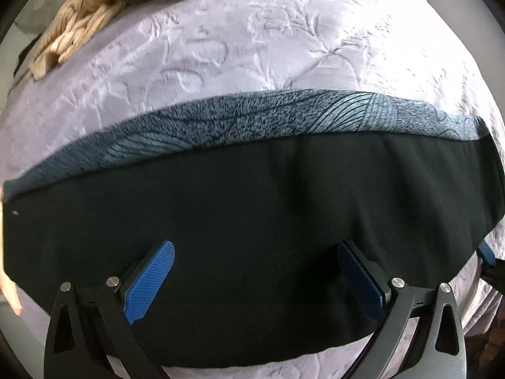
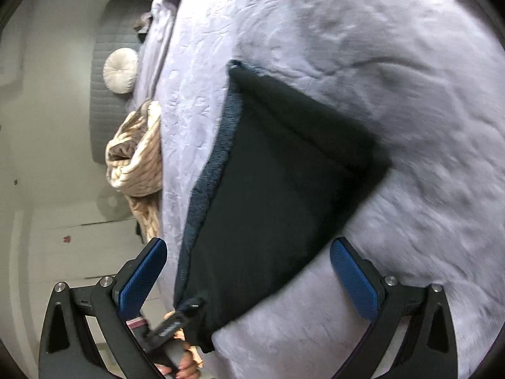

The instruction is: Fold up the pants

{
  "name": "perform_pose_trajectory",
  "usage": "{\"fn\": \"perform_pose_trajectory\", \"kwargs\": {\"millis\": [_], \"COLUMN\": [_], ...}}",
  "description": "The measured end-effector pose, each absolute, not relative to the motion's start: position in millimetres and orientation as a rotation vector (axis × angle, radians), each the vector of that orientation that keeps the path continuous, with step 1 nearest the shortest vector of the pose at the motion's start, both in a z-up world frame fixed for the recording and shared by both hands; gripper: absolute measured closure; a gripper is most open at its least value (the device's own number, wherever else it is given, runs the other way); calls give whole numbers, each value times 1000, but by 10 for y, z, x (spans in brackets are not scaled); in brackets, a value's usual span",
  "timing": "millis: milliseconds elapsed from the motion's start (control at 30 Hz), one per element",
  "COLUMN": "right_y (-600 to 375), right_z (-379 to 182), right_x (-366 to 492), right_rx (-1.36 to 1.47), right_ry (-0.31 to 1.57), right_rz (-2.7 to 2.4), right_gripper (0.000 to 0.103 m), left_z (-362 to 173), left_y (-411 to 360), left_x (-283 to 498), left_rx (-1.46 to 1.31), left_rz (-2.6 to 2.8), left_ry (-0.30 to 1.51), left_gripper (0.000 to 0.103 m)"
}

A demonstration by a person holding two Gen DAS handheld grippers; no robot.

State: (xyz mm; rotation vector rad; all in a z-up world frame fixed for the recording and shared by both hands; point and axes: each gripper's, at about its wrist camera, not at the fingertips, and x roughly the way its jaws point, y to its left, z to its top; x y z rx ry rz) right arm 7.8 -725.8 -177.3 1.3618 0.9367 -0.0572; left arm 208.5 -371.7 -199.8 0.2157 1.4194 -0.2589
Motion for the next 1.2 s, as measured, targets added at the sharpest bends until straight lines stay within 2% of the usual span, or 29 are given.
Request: {"fn": "perform_pose_trajectory", "kwargs": {"millis": [200, 267, 333, 367, 433, 500, 633, 700, 733, 767, 833, 1000, 1100, 1133, 1200], "right_y": [-7236, -7201, -7179, -7170, -7163, -7161, -7209, -7250, -7258, -7269, -7249, -7063, -7042, -7040, -7039], "right_z": [-1568, -1688, -1902, -1932, -1930, -1943, -1993, -1959, -1905, -1858, -1779, -2053, -2078, -2066, -2049], "right_x": [349, 355, 308, 287, 285, 316, 403, 384, 356, 330, 308, 425, 398, 392, 381], "right_rx": [1283, 1253, 1270, 1257, 1240, 1244, 1307, 1340, 1356, 1360, 1363, 1348, 1354, 1355, 1338], "right_ry": [836, 890, 941, 925, 926, 951, 1029, 1028, 998, 968, 902, 1017, 1005, 1001, 1010], "right_rz": [96, 75, 59, 67, 75, 75, 128, 109, 108, 119, 160, 133, 115, 111, 94], "right_gripper": [0, 0, 0, 0, 0, 0, 0, 12, 29, 38, 51, 53, 54, 57, 68], "left_z": [-2057, -2017, -1937, -1876, -1754, -1650, -1662, -1887, -2025, -2147, -2227, -2019, -1776, -1724, -1692], "left_y": [-3670, -3699, -3730, -3748, -3766, -3799, -3903, -3967, -3991, -4003, -4010, -3977, -3848, -3813, -3854], "left_x": [2058, 2045, 2001, 2001, 2054, 2164, 2390, 2457, 2490, 2514, 2549, 2557, 2429, 2351, 2192], "left_rx": [186, 215, 239, 243, 223, 199, 188, 209, 210, 204, 205, 219, 201, 190, 189], "left_rz": [-281, -268, -259, -269, -284, -294, -275, -245, -235, -235, -231, -233, -266, -283, -319], "left_ry": [1408, 1393, 1361, 1348, 1319, 1282, 1236, 1256, 1275, 1282, 1263, 1285, 1272, 1269, 1266], "left_gripper": [0, 0, 9, 18, 19, 26, 26, 26, 26, 25, 20, 19, 19, 19, 19]}}
